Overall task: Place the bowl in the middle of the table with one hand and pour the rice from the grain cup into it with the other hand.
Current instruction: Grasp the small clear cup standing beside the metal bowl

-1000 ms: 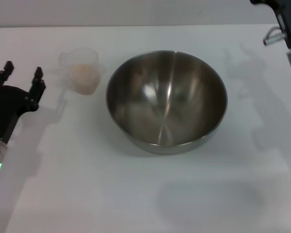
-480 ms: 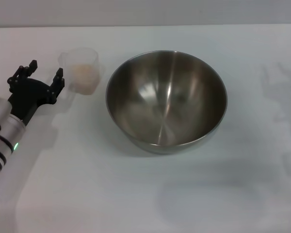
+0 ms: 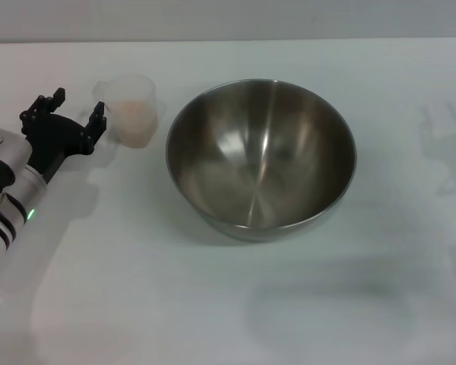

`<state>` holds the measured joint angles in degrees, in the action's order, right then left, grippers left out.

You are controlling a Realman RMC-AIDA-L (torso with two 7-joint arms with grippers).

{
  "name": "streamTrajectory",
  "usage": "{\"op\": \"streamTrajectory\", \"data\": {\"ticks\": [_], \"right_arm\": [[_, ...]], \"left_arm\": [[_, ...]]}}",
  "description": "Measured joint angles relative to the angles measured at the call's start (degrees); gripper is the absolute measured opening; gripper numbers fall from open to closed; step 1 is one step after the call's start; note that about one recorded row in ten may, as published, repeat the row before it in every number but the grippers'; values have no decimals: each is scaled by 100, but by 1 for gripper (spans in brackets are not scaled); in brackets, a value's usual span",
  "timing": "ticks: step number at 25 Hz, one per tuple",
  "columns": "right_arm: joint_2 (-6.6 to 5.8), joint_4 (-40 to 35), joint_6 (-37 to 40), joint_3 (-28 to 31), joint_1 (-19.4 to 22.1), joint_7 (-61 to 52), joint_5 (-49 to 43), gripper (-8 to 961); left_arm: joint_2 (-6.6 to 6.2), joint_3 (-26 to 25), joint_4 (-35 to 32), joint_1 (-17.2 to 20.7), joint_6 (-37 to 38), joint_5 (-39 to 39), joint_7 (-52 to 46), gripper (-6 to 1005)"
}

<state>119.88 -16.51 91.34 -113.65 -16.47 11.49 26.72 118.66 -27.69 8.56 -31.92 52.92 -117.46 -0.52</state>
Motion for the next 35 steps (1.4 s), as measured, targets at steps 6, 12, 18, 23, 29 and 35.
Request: {"op": "streamTrajectory", "data": {"ticks": [6,12,18,23,29,35], "right_arm": [[0,5,3,46,6,-3,0,394],[0,3,6,46,-13,-19,0,394],[-3,2,-34,52,-42,-22,0,394],[-14,4,-79,63,-80,-24,22,394],[-24,2,-153,74,-121,-121,64,394],[-35,6,-213,126,-144,-161,69,395]], "left_arm": [[2,-26,-84,-116,-132,9,0,645],[-2,-187,-243,-259,-378,13,0,635],[-8,-220,-320,-336,-439,-14,0,625],[-9,-156,-269,-340,-441,-24,0,617],[-10,15,-247,-307,-377,-29,-5,607],[-16,25,-277,-285,-371,-32,-4,597]]}}
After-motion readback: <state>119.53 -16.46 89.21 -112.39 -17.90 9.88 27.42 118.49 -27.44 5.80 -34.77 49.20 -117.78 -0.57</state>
